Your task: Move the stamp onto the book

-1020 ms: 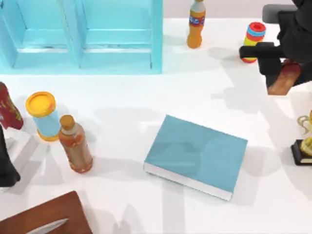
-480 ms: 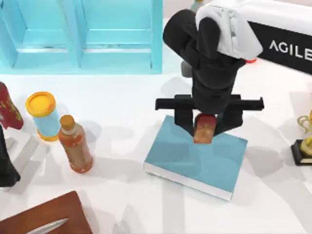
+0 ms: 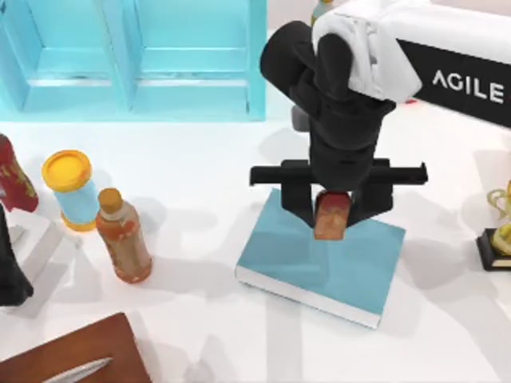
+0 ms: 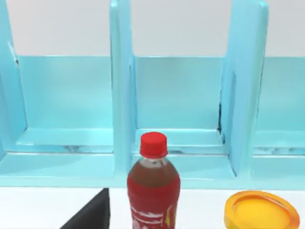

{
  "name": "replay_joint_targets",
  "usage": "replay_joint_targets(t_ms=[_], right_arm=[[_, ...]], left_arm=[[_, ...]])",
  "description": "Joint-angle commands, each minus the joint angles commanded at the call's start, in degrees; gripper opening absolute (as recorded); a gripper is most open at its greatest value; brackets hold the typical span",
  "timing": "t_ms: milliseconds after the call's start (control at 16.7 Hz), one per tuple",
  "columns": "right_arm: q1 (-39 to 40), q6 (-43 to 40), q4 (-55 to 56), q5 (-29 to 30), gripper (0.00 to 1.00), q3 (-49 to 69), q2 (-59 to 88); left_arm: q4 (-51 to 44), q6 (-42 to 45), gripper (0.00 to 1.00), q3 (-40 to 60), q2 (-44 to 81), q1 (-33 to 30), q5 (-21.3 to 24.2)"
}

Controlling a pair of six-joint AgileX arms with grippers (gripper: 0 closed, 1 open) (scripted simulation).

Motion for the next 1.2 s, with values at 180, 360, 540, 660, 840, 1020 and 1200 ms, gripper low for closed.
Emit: replay_joint_targets(t_ms=[180,360,540,660,840,1020,1200], right_arm=[[0.04,-0.02,-0.21,0.02,0.00,0.17,0.00],[0.04,-0.02,-0.21,0.02,0.15,0.17,0.00],[0.04,-0.02,-0.21,0.02,0.38,0.17,0.00],[0.04,-0.02,-0.21,0.02,0.53,0.17,0.00],[0.04,-0.02,-0.21,0.02,0.75,0.17,0.00],[0.04,-0.02,-0.21,0.02,0.98,0.17,0.00],[0.04,-0.02,-0.21,0.02,1.00,0.17,0.00]], left_arm=[[0.00,0.00,1.00,0.00,0.00,0.00,0.00],[0.00,0.00,1.00,0.00,0.00,0.00,0.00],[0.00,0.00,1.00,0.00,0.00,0.00,0.00],[0.00,0.00,1.00,0.00,0.00,0.00,0.00],[0.00,0.00,1.00,0.00,0.00,0.00,0.00],[0.00,0.00,1.00,0.00,0.00,0.00,0.00],[0.00,0.00,1.00,0.00,0.00,0.00,0.00]])
